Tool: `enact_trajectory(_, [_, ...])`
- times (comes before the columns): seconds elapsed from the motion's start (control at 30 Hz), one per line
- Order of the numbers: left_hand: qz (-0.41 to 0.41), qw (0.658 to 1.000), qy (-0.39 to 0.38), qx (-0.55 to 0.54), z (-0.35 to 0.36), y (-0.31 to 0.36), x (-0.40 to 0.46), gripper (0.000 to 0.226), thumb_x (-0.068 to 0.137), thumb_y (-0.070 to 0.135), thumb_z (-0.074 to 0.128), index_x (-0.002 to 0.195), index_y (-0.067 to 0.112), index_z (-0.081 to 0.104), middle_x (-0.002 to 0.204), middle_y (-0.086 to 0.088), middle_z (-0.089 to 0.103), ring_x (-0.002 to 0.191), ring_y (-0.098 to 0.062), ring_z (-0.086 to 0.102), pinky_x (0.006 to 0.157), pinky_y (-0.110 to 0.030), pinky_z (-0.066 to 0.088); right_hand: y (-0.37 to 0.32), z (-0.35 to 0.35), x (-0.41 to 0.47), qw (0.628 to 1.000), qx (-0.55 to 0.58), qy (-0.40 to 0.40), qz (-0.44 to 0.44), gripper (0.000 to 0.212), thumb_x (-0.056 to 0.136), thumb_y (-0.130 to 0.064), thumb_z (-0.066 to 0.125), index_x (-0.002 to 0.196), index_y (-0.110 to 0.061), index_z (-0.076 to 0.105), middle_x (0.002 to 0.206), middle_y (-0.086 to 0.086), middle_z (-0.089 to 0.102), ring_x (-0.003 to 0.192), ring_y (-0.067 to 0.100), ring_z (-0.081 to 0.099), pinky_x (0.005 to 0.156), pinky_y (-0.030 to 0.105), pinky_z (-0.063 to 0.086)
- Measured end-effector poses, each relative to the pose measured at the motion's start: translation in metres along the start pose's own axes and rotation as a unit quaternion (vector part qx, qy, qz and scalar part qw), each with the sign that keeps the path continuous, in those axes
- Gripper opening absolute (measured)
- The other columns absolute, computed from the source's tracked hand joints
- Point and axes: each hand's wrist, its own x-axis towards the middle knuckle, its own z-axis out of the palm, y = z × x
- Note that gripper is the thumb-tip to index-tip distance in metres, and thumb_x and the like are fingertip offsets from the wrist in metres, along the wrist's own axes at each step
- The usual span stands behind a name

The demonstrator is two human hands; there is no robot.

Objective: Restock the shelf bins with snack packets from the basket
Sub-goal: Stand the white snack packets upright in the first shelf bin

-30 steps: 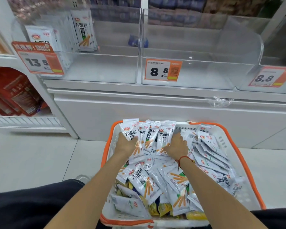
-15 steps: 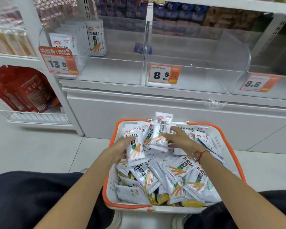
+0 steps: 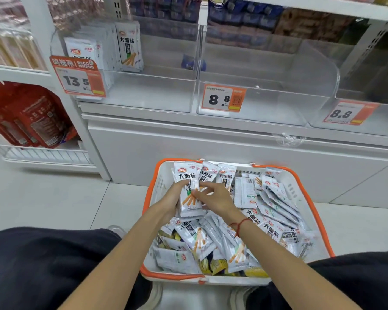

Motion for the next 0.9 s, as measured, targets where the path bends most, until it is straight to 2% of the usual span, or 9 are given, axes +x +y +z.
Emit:
enact_trajectory(0.13, [0.017, 0.999, 0.023, -0.031, -0.01, -0.007, 0.009, 0.043, 0.094, 0.043, 0.05, 0.129, 0.016, 0.054, 0.123, -0.009, 0.063, 0.103, -0.024, 0.064, 0.082, -0.033, 0.052, 0.0, 0.007, 0.001, 0.999, -0.001, -0.023, -0.042, 0.047, 0.08, -0.03, 0.075, 0.124, -0.021, 0.059, 0.086, 0.001, 0.063, 0.083, 0.016, 0.065, 0.079, 0.03, 0.055])
enact_trajectory(0.2, [0.023, 0.996, 0.037, -0.072, -0.014, -0.008, 0.014, 0.038, 0.097, 0.04, 0.049, 0.127, 0.017, 0.056, 0.108, -0.01, 0.07, 0.089, -0.025, 0.069, 0.075, -0.034, 0.055, -0.006, 0.003, 0.006, 0.996, 0.062, -0.065, -0.011, 0.034, 0.087, -0.023, 0.068, 0.12, -0.023, 0.059, 0.084, -0.001, 0.06, 0.075, 0.009, 0.06, 0.064, 0.015, 0.052])
enact_trajectory(0.33, [0.03, 0.981, 0.033, -0.191, -0.015, -0.006, 0.014, 0.019, 0.101, 0.031, 0.043, 0.1, 0.02, 0.059, 0.064, -0.001, 0.071, 0.058, -0.017, 0.067, 0.06, -0.033, 0.055, 0.002, -0.01, 0.036, 0.993, 0.043, 0.008, 0.106, 0.031, 0.097, -0.015, 0.05, 0.124, -0.002, 0.059, 0.09, 0.003, 0.059, 0.068, 0.013, 0.057, 0.059, 0.02, 0.051])
enact_trajectory(0.43, [0.03, 0.97, 0.013, -0.24, -0.013, -0.001, 0.015, 0.02, 0.099, 0.021, 0.044, 0.085, 0.021, 0.06, 0.061, -0.003, 0.069, 0.069, -0.024, 0.061, 0.073, -0.039, 0.049, 0.011, -0.01, 0.053, 0.99, -0.049, 0.014, 0.134, 0.021, 0.095, -0.019, 0.053, 0.091, 0.001, 0.059, 0.087, 0.008, 0.056, 0.072, 0.022, 0.061, 0.059, 0.024, 0.05])
enact_trajectory(0.5, [0.017, 0.971, -0.001, -0.239, -0.013, 0.003, 0.018, 0.018, 0.095, 0.017, 0.048, 0.083, 0.019, 0.061, 0.067, -0.005, 0.067, 0.069, -0.024, 0.059, 0.072, -0.038, 0.05, 0.016, -0.002, 0.065, 0.986, -0.101, 0.009, 0.13, 0.034, 0.094, -0.026, 0.056, 0.065, -0.009, 0.049, 0.068, 0.007, 0.058, 0.062, 0.023, 0.06, 0.059, 0.027, 0.049])
enact_trajectory(0.6, [0.011, 0.971, 0.0, -0.239, -0.013, 0.007, 0.019, 0.011, 0.094, 0.013, 0.05, 0.092, 0.016, 0.061, 0.08, -0.008, 0.065, 0.07, -0.022, 0.061, 0.074, -0.038, 0.052, 0.024, 0.009, 0.079, 0.984, -0.11, 0.034, 0.136, 0.041, 0.091, -0.029, 0.061, 0.056, -0.011, 0.049, 0.054, 0.004, 0.053, 0.048, 0.015, 0.052, 0.058, 0.029, 0.048])
enact_trajectory(0.77, [0.058, 0.97, 0.019, -0.234, -0.019, 0.011, 0.024, 0.013, 0.097, 0.017, 0.052, 0.103, 0.024, 0.061, 0.1, -0.007, 0.07, 0.091, -0.024, 0.065, 0.093, -0.047, 0.05, 0.032, 0.009, 0.081, 0.987, -0.043, 0.078, 0.133, 0.03, 0.089, -0.015, 0.062, 0.062, -0.012, 0.051, 0.057, 0.001, 0.049, 0.051, 0.012, 0.043, 0.052, 0.023, 0.033])
enact_trajectory(0.87, [0.065, 0.97, 0.052, -0.23, -0.028, 0.011, 0.031, 0.033, 0.096, 0.017, 0.054, 0.129, 0.021, 0.052, 0.114, -0.007, 0.069, 0.089, -0.02, 0.07, 0.071, -0.036, 0.06, 0.025, -0.002, 0.076, 0.99, 0.023, 0.068, 0.124, 0.008, 0.094, -0.008, 0.05, 0.096, -0.002, 0.053, 0.074, 0.007, 0.054, 0.06, 0.014, 0.046, 0.053, 0.025, 0.033])
enact_trajectory(0.9, [0.064, 0.972, 0.062, -0.219, -0.03, 0.012, 0.032, 0.036, 0.096, 0.016, 0.053, 0.132, 0.02, 0.049, 0.114, -0.008, 0.068, 0.083, -0.019, 0.071, 0.061, -0.032, 0.059, 0.018, -0.009, 0.073, 0.991, 0.031, 0.065, 0.11, 0.016, 0.094, -0.007, 0.047, 0.107, 0.001, 0.051, 0.08, 0.008, 0.056, 0.064, 0.015, 0.048, 0.053, 0.025, 0.035])
